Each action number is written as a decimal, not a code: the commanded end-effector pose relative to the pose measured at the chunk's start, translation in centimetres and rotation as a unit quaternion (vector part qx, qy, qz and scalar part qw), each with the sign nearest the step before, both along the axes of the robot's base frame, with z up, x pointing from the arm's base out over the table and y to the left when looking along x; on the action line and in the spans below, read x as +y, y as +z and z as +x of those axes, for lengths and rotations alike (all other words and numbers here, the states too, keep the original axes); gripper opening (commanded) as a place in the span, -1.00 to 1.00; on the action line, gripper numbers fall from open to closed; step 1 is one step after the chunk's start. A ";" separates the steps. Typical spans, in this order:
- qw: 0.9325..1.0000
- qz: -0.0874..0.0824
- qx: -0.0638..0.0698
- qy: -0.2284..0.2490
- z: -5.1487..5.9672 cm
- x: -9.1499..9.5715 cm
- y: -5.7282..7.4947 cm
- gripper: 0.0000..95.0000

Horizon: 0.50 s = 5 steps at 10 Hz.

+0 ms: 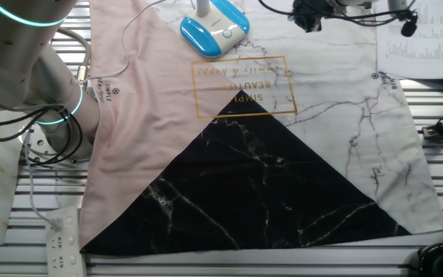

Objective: Turn on the desk lamp by pressing the button

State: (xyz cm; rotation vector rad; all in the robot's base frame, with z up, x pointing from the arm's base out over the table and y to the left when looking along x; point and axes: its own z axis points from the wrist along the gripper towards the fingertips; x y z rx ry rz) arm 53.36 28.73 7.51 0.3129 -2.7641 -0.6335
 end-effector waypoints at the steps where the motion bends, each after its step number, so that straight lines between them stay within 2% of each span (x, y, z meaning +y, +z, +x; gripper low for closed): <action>1: 1.000 -0.004 0.001 -0.005 -0.9 0.3 0.5 -1.00; 5: 1.000 -0.007 0.002 -0.011 -2.3 1.0 0.3 -1.00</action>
